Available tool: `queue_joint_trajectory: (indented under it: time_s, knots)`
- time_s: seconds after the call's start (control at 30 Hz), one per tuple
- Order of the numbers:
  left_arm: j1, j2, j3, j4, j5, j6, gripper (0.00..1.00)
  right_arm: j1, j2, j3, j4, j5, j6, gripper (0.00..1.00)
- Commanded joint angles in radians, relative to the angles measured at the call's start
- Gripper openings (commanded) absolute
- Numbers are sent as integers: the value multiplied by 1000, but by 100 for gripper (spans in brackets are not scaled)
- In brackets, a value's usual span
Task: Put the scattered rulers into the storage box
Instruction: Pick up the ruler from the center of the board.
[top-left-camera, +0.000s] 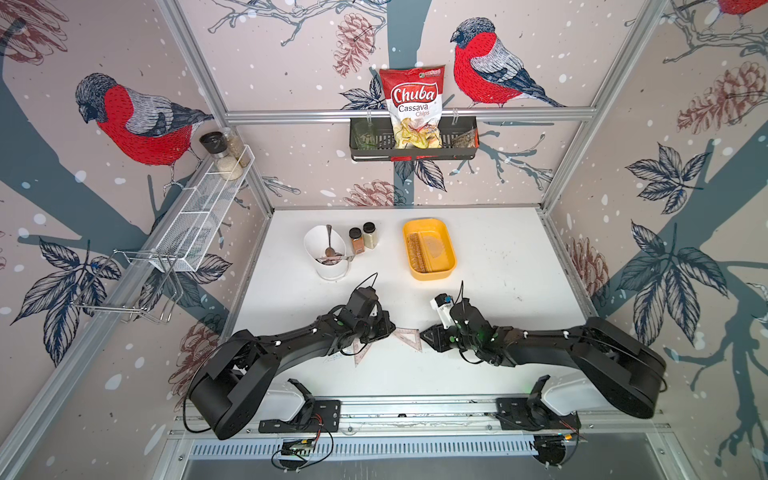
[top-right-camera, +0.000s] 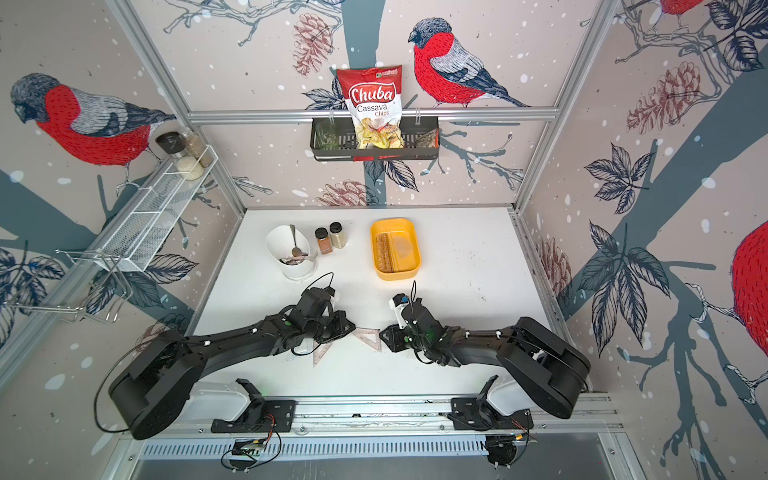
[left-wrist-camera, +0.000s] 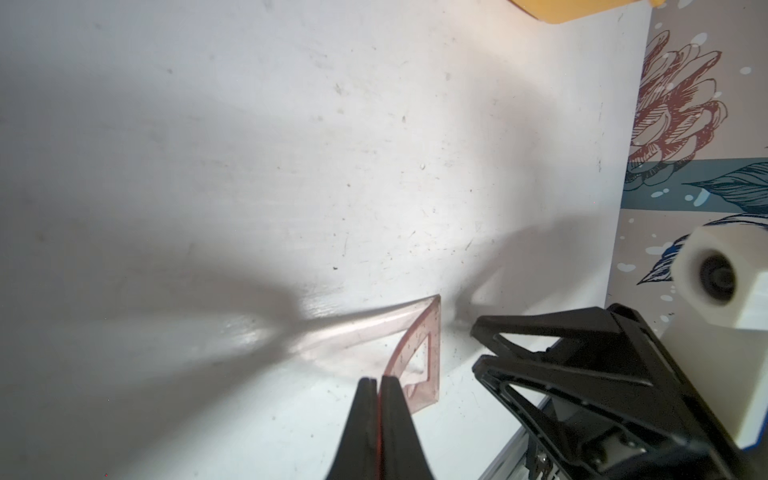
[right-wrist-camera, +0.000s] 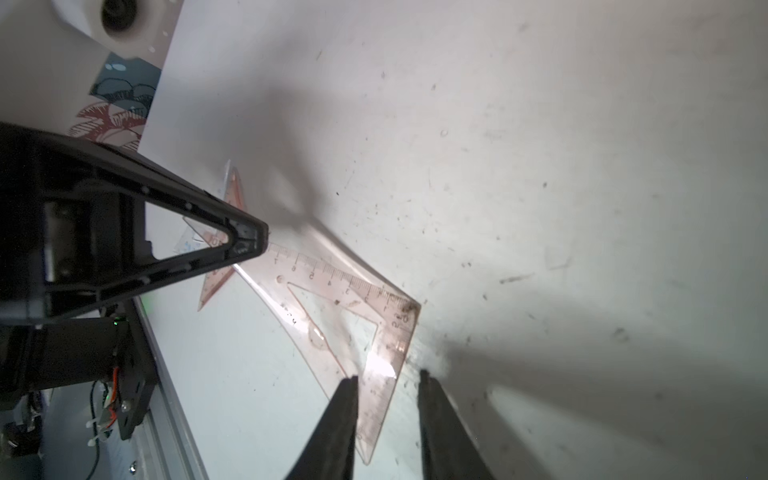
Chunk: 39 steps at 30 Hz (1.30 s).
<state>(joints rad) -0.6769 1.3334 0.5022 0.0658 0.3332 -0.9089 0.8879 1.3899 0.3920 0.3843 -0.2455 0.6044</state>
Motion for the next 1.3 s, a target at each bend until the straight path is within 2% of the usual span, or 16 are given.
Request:
queue_joint_trajectory:
  time_s: [0.0,0.2,0.33,0.5,0.7,1.0,1.27]
  knots:
    - [4,-29,25,-15,12,4,0,-31,-74,6,-48,-56,7,37]
    - [66,-60,89,12,122,-51,0,-120,-192,4,-69,-221,48,43]
    - [129,-69,124,63,209,-104,0,-217,-238,-42,31,-392,149,47]
    - [150,-43,177,113,275,-145,0,-335,-231,-104,228,-551,309,49]
    - [164,-10,199,207,335,-220,0,-372,-152,-97,367,-631,394,49]
    - [164,-11,197,245,343,-248,0,-384,-100,-42,400,-652,410,39]
    - [164,-23,194,236,335,-241,0,-389,-104,-22,390,-652,412,16]
